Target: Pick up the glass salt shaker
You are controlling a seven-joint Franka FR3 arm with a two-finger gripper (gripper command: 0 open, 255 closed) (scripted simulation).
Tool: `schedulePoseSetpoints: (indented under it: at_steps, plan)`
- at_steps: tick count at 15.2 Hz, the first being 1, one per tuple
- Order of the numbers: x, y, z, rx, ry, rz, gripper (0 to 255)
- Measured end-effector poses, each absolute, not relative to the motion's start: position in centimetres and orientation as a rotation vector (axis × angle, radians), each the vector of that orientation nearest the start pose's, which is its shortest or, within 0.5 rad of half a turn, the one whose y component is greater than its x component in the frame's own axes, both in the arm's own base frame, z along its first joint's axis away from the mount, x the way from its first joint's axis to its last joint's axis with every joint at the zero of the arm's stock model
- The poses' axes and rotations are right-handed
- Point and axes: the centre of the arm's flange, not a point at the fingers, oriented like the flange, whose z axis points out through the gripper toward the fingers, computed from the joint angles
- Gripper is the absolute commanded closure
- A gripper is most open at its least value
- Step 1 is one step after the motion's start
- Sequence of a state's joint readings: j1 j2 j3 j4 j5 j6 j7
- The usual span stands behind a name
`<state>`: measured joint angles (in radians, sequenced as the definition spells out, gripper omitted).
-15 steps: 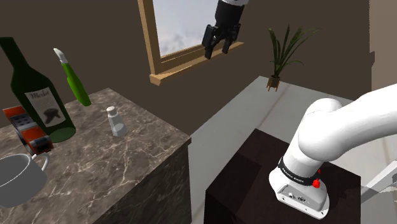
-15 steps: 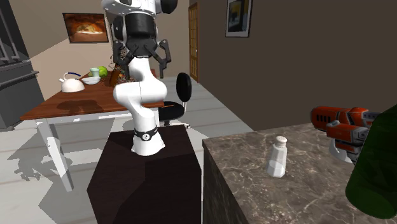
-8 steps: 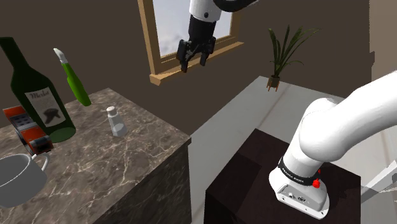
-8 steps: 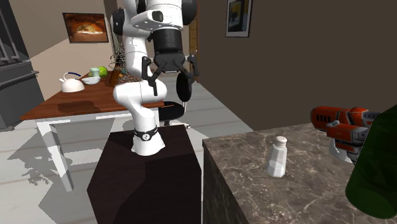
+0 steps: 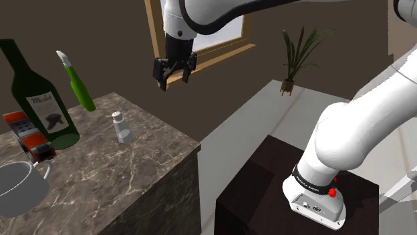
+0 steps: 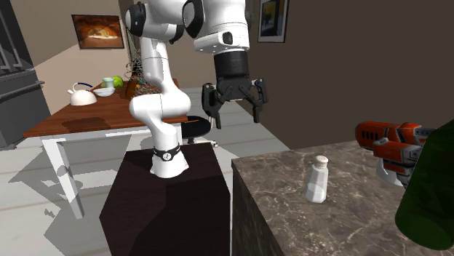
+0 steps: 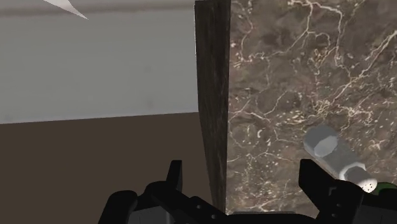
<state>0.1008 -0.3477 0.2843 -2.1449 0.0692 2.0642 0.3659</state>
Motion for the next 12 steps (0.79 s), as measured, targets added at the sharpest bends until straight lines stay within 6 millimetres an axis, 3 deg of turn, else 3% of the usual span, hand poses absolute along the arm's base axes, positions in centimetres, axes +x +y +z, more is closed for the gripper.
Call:
schedulePoseSetpoints:
  at_steps: [12]
  plan:
    - [50.4, 32.3, 51.2, -3.001, -0.087, -0.364, 0]
